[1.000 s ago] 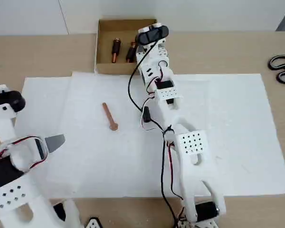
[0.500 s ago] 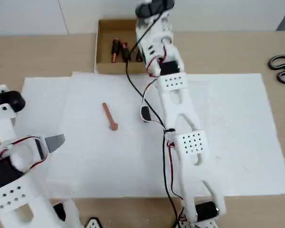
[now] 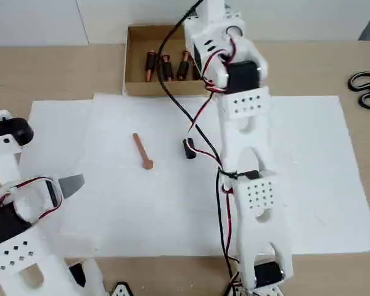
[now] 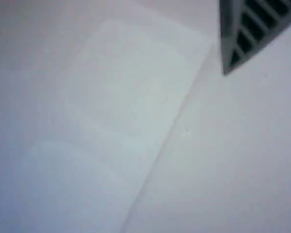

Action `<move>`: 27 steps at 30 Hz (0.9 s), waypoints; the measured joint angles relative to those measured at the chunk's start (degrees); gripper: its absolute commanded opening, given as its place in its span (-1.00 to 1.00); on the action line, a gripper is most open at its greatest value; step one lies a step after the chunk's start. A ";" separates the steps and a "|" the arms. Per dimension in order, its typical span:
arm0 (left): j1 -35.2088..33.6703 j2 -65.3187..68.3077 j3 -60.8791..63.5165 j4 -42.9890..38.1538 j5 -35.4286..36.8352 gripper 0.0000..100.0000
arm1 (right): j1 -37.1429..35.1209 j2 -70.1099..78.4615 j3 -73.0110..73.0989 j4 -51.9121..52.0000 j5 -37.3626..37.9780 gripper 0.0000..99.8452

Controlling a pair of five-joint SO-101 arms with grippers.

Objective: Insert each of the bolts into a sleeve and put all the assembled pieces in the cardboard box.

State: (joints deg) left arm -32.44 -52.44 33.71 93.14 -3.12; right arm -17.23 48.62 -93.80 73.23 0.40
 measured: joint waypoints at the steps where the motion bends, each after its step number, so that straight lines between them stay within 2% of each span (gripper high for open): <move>1: 0.00 0.00 0.00 0.00 0.00 -0.26 | 0.00 -1.76 0.00 3.87 0.00 -0.64; 5: 0.00 0.00 0.00 0.00 0.00 -0.26 | 0.00 -7.56 0.00 18.99 0.00 -0.64; 7: 0.00 0.00 0.00 0.00 0.00 -0.26 | 0.09 -9.49 0.00 21.89 0.00 -0.64; 20: 0.00 0.00 0.00 0.00 0.00 -0.26 | 0.62 -14.68 0.88 23.91 0.00 -0.64; 27: 0.00 0.00 0.00 0.00 0.00 -0.26 | 0.62 -25.76 20.31 23.91 0.00 -0.64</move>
State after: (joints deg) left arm -32.44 -52.44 33.71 93.14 -3.12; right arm -16.62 22.86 -73.49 97.14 0.40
